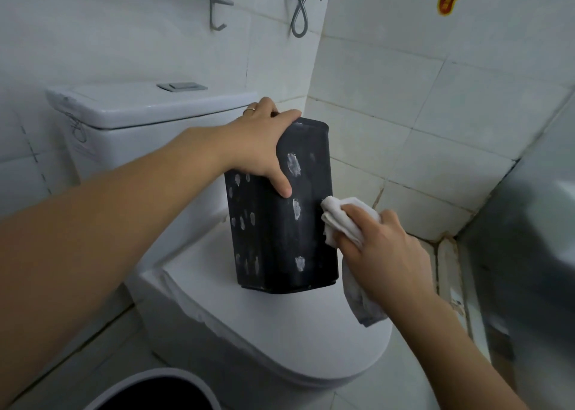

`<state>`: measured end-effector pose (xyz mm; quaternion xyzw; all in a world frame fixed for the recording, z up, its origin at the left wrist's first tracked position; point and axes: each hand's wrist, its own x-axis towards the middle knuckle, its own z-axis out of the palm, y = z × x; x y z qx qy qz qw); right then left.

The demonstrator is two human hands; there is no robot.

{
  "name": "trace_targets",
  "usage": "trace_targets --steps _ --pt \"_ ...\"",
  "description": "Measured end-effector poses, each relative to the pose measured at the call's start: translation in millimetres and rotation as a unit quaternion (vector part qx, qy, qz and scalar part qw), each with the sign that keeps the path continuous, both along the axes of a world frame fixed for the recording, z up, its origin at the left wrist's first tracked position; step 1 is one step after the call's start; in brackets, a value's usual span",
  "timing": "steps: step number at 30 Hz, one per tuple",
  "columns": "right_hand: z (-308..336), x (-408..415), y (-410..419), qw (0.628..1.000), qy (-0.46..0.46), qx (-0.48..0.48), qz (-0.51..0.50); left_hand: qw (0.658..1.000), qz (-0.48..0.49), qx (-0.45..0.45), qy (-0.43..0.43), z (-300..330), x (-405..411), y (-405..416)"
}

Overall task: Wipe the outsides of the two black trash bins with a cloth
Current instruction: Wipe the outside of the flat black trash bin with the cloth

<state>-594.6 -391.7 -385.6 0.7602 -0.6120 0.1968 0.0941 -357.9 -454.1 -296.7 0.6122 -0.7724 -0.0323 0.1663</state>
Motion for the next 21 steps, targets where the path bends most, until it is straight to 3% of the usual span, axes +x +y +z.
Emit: trace_targets --steps 5,9,21 --pt "1 -8 7 1.000 0.011 0.013 0.000 0.999 0.025 -0.034 -0.029 1 -11 2" --pt "-2 -9 17 0.999 0.030 0.031 0.022 0.999 0.044 -0.007 -0.013 -1 -11 0" --pt "-15 -20 17 0.997 -0.045 0.050 0.045 0.999 0.049 -0.012 0.007 -5 -22 -9"
